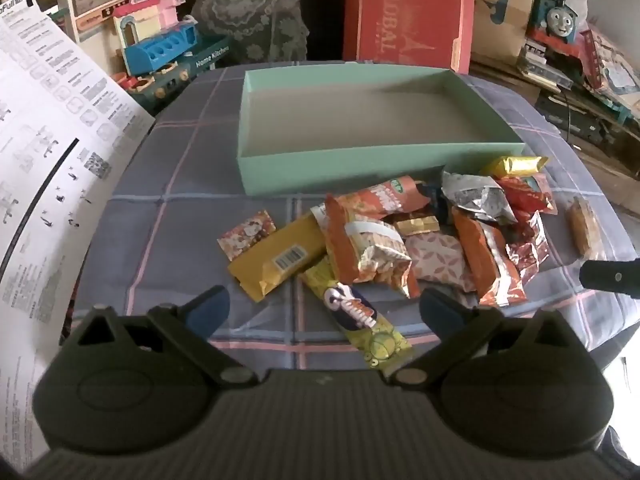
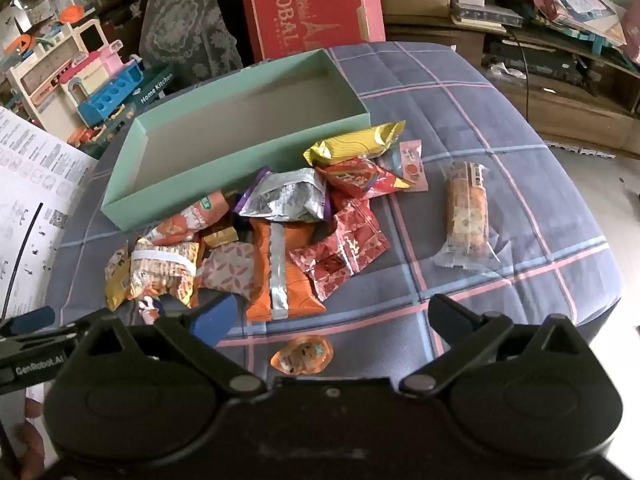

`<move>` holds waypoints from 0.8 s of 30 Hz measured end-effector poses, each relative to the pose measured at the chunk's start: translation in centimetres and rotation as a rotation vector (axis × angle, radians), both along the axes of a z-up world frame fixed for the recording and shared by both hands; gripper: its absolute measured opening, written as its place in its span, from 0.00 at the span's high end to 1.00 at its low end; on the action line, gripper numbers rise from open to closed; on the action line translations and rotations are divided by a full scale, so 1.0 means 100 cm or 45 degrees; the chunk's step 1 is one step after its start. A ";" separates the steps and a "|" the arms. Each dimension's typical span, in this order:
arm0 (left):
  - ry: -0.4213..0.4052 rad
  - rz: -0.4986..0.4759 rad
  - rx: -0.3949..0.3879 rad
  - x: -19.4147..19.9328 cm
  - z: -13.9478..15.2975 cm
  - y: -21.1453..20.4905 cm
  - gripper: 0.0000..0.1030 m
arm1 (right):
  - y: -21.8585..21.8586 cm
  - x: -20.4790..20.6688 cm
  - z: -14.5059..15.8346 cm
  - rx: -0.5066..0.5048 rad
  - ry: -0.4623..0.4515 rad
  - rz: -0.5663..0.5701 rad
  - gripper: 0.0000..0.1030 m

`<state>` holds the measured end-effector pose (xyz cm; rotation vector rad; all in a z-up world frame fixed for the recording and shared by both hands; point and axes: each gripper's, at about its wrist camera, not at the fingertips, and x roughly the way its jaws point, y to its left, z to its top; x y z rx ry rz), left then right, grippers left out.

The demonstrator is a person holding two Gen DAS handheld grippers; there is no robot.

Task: Organize snacks
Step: 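Move both tools toward the snack pile beside the green tray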

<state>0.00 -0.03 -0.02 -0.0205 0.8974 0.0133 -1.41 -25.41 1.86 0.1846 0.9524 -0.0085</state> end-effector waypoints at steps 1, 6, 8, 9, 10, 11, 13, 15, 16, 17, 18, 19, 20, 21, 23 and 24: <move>0.002 0.002 0.001 0.000 0.000 0.000 0.00 | 0.000 0.000 0.000 0.001 0.001 0.000 0.00; 0.012 0.010 -0.017 0.001 -0.003 0.001 0.00 | -0.001 0.000 -0.001 0.002 0.009 -0.007 0.00; 0.012 0.004 -0.030 0.001 -0.004 0.002 0.00 | -0.001 0.000 0.000 0.004 0.010 -0.012 0.00; 0.012 0.000 -0.039 0.001 -0.004 0.002 0.00 | -0.001 0.000 -0.001 0.006 0.010 -0.014 0.00; 0.015 -0.002 -0.049 0.001 -0.001 0.005 0.00 | -0.001 0.001 -0.001 0.007 0.011 -0.014 0.00; 0.014 -0.003 -0.050 0.001 -0.002 0.004 0.00 | -0.001 0.001 -0.001 0.007 0.014 -0.015 0.00; 0.022 -0.001 -0.050 0.001 -0.003 0.004 0.00 | -0.001 0.002 -0.002 0.012 0.022 -0.014 0.00; 0.033 0.004 -0.066 0.002 -0.006 0.005 0.00 | 0.000 0.002 -0.004 0.014 0.028 -0.015 0.00; 0.041 0.005 -0.077 0.002 -0.006 0.006 0.00 | 0.000 0.002 -0.005 0.014 0.033 -0.016 0.00; 0.044 0.006 -0.080 0.002 -0.007 0.006 0.00 | 0.000 0.002 -0.006 0.014 0.038 -0.016 0.00; 0.047 0.007 -0.082 0.003 -0.008 0.006 0.00 | 0.000 0.003 -0.006 0.015 0.045 -0.018 0.00; 0.054 0.007 -0.096 0.003 -0.008 0.006 0.00 | 0.000 0.004 -0.006 0.016 0.048 -0.019 0.00; 0.057 0.006 -0.098 0.004 -0.008 0.007 0.00 | 0.000 0.004 -0.007 0.016 0.049 -0.020 0.00; 0.059 0.005 -0.100 0.004 -0.009 0.007 0.00 | 0.000 0.004 -0.006 0.016 0.050 -0.021 0.00; 0.058 0.003 -0.089 0.006 -0.010 0.006 0.00 | 0.000 0.005 -0.007 0.017 0.053 -0.024 0.00; 0.062 0.004 -0.090 0.006 -0.011 0.006 0.00 | 0.000 0.005 -0.007 0.018 0.054 -0.024 0.00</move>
